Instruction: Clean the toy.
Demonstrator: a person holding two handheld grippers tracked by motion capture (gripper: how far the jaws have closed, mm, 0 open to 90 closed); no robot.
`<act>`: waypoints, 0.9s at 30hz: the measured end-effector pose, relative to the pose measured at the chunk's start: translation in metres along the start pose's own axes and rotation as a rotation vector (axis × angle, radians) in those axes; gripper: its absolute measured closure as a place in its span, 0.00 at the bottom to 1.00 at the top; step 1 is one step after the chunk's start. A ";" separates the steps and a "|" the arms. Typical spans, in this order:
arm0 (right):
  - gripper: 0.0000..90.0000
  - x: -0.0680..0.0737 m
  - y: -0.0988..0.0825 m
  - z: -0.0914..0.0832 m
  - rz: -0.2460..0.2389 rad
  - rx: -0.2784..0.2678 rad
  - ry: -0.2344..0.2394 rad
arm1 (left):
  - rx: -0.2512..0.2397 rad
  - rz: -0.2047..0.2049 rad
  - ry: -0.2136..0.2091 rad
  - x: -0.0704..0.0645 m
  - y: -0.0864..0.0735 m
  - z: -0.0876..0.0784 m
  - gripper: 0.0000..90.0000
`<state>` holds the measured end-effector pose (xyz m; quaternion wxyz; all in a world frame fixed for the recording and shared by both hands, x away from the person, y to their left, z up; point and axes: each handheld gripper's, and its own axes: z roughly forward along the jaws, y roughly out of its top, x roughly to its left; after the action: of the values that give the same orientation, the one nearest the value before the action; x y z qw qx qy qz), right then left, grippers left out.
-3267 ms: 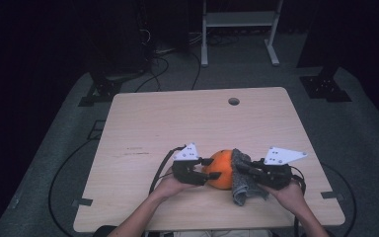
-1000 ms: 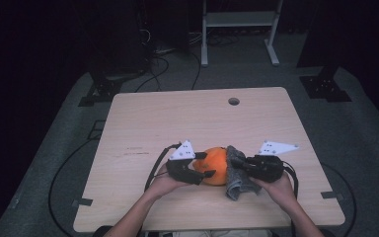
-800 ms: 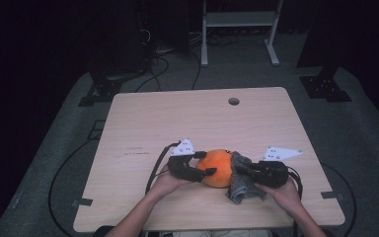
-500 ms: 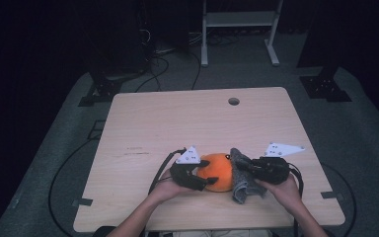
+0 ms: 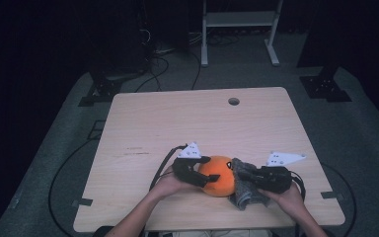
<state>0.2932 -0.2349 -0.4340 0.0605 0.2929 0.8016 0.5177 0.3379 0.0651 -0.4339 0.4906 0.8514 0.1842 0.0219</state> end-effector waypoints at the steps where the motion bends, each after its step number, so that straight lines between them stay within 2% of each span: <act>1: 0.88 -0.001 -0.002 -0.001 0.004 0.001 -0.009 | 0.004 0.005 -0.001 0.000 -0.001 -0.001 0.28; 7: 0.87 -0.006 -0.011 -0.010 0.012 0.032 -0.074 | 0.011 0.041 0.005 -0.006 -0.006 -0.010 0.28; 9: 0.87 -0.009 -0.013 -0.016 0.018 0.020 -0.090 | 0.006 0.055 0.002 -0.007 -0.005 -0.011 0.26; 12: 0.87 -0.014 -0.014 -0.027 0.019 0.000 -0.119 | -0.003 0.083 -0.001 -0.009 0.002 -0.012 0.23; 15: 0.87 -0.022 -0.015 -0.043 0.019 -0.016 -0.166 | -0.043 0.109 -0.019 -0.011 0.010 -0.012 0.21; 17: 0.85 -0.026 -0.016 -0.050 0.021 -0.014 -0.180 | -0.041 0.125 -0.022 -0.012 0.017 -0.007 0.19; 18: 0.85 -0.028 -0.017 -0.052 0.007 -0.002 -0.195 | -0.035 0.123 -0.015 -0.012 0.019 -0.003 0.17; 20: 0.81 -0.033 -0.019 -0.055 0.015 0.007 -0.203 | -0.011 0.113 -0.014 -0.011 0.019 0.004 0.15; 22: 0.68 -0.040 -0.024 -0.055 0.027 0.026 -0.203 | 0.016 0.105 0.000 -0.010 0.018 0.010 0.13; 23: 0.65 -0.043 -0.026 -0.055 0.037 0.026 -0.200 | 0.015 0.096 -0.007 -0.009 0.017 0.012 0.12; 25: 0.62 -0.046 -0.028 -0.056 0.046 0.008 -0.190 | 0.015 0.072 -0.017 -0.009 0.017 0.014 0.13; 27: 0.56 -0.049 -0.029 -0.058 0.050 -0.014 -0.192 | 0.017 0.065 -0.007 -0.011 0.017 0.015 0.16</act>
<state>0.2984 -0.3150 -0.4423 0.1261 0.3609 0.7809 0.4940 0.3360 0.0418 -0.4259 0.4832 0.8611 0.1549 0.0334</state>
